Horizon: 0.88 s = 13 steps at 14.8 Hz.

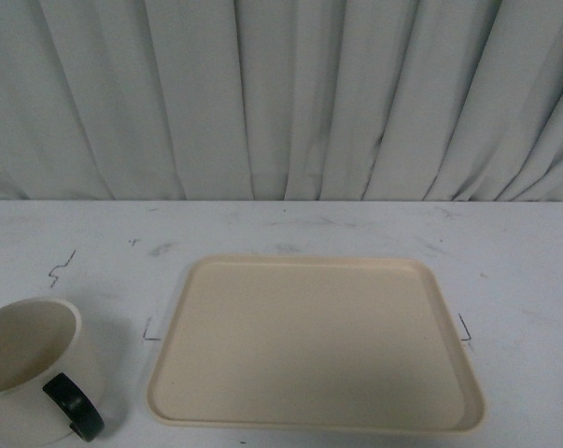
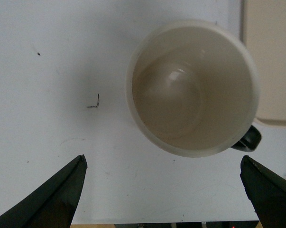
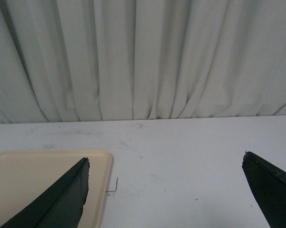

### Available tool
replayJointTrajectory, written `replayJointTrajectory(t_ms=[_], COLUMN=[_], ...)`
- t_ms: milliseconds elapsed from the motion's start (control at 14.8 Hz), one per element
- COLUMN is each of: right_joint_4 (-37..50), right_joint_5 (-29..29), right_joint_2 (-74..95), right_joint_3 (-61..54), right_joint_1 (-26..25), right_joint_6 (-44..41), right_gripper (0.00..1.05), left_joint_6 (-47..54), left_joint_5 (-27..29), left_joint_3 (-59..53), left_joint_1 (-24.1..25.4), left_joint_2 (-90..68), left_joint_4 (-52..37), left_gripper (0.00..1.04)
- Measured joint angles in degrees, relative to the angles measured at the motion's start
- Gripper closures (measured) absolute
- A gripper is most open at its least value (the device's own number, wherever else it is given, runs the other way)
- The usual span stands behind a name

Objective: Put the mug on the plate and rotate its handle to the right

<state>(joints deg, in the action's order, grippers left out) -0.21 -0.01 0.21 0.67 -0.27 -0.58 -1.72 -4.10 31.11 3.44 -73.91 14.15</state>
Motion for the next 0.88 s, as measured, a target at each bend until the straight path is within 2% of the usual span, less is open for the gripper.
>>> replayJointTrajectory(t_ms=[338, 541, 879], right_joint_4=[0.0, 0.0, 0.0], right_joint_5=[0.0, -0.02, 0.0], right_joint_2=[0.0, 0.0, 0.0], right_joint_3=[0.0, 0.0, 0.0], right_joint_1=[0.0, 0.0, 0.0], right_joint_6=[0.0, 0.0, 0.0], right_gripper=[0.06, 0.06, 0.06], left_joint_6=[0.24, 0.92, 2.19], left_joint_5=[0.61, 3.63, 3.65], left_joint_3=[6.05, 8.39, 8.55], left_joint_1=[1.77, 2.19, 0.66], left_joint_2=[-13.0, -19.23, -20.24], left_joint_4=[-5.9, -8.35, -7.26], left_gripper=[0.07, 0.07, 0.66])
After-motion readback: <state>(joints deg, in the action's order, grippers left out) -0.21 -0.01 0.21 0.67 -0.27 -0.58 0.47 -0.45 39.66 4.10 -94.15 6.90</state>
